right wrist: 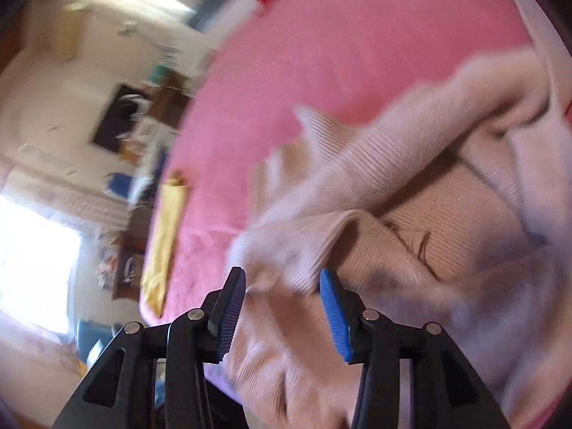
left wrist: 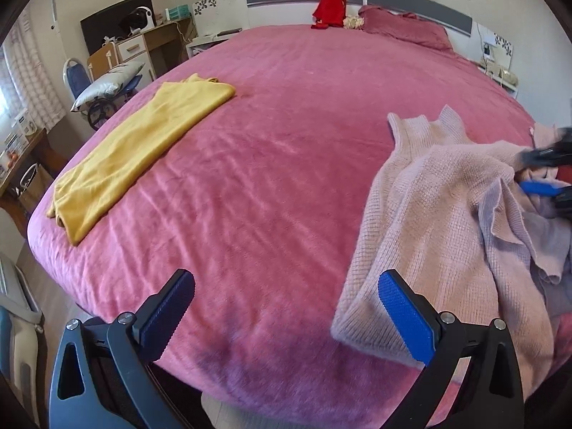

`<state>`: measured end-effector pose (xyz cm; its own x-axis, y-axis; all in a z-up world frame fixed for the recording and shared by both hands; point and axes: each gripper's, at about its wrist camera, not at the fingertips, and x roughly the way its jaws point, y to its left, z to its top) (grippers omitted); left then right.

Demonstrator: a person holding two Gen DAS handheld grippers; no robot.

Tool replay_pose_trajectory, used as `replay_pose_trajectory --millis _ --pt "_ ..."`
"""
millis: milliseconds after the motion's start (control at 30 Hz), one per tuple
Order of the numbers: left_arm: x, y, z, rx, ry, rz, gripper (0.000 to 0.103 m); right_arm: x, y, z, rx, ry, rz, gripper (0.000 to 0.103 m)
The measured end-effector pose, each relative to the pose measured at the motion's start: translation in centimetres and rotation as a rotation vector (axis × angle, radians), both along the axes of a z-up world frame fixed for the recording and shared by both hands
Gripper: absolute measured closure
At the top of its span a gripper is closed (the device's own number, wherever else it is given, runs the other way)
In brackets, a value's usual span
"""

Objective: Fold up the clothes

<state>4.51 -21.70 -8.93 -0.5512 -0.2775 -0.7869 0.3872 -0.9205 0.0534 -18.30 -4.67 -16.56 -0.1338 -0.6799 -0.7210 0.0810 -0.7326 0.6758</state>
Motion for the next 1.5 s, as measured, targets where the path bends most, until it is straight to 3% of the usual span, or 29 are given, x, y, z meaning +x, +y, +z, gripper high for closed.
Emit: replay_pose_trajectory --millis 67,100,133,200,267,367,467,600,700,767,833,900,967,1033,1167,1300,1400,1500 --pt "0.6 -0.7 0.1 -0.009 -0.001 0.023 0.000 -1.0 -0.9 -3.0 -0.071 -0.066 -0.060 0.058" --pt "0.9 -1.3 0.2 -0.011 -0.003 0.038 0.000 -1.1 -1.4 -4.1 -0.126 -0.093 -0.093 0.068" --pt "1.2 -1.9 0.3 -0.011 -0.004 0.053 0.000 -1.2 -1.8 -5.0 -0.183 -0.121 -0.126 0.087" --pt "2.0 -3.6 0.8 -0.018 -0.007 0.097 0.000 -0.7 -3.8 -5.3 -0.276 -0.155 -0.126 0.095" --pt "2.9 -5.6 1.4 -0.017 0.003 0.147 0.000 0.8 -7.5 -2.7 -0.335 -0.119 -0.034 0.095" --pt "5.0 -9.4 3.6 0.000 0.047 0.259 0.000 2.9 -14.8 0.8 -0.513 -0.082 0.148 0.095" --pt "9.1 -13.6 8.0 -0.038 0.143 0.434 0.000 6.7 -24.5 4.2 -0.607 -0.054 0.419 0.095" --pt "16.6 -18.0 14.0 -0.103 0.293 0.670 0.000 12.7 -33.4 6.4 -0.589 -0.022 0.729 0.091" --pt "20.9 -19.6 16.2 -0.097 0.382 0.768 0.000 17.1 -36.4 4.4 -0.499 -0.033 0.889 0.072" --pt "22.1 -20.2 16.5 -0.043 0.424 0.785 0.000 19.6 -37.5 2.8 -0.400 -0.025 0.978 0.072" --pt "21.0 -20.2 15.6 0.011 0.426 0.757 0.000 20.5 -36.7 1.7 -0.316 0.009 1.004 0.072" --pt "18.7 -19.9 14.3 0.067 0.399 0.703 0.000 19.8 -32.7 1.9 -0.317 0.039 0.981 0.072" --pt "15.0 -19.1 12.5 0.124 0.332 0.612 0.000 18.7 -28.3 4.5 -0.316 0.099 0.934 0.072" --pt "9.6 -16.8 9.9 0.191 0.253 0.440 0.000 15.8 -24.0 6.3 -0.252 0.204 0.845 0.071" --pt "0.6 -10.7 6.0 0.243 0.131 0.158 0.000 9.3 -13.8 8.8 -0.052 0.407 0.645 0.069" --pt "-7.7 -4.3 1.6 0.161 -0.025 -0.074 0.000 0.6 -4.3 9.3 0.270 0.502 0.505 0.068" --pt "-9.8 -2.6 -0.6 0.084 -0.104 -0.134 0.000 -6.1 -0.4 9.0 0.382 0.463 0.476 0.067" --pt "-11.5 -1.1 -2.6 0.006 -0.180 -0.184 0.000 -11.2 0.7 8.4 0.470 0.408 0.543 0.067"
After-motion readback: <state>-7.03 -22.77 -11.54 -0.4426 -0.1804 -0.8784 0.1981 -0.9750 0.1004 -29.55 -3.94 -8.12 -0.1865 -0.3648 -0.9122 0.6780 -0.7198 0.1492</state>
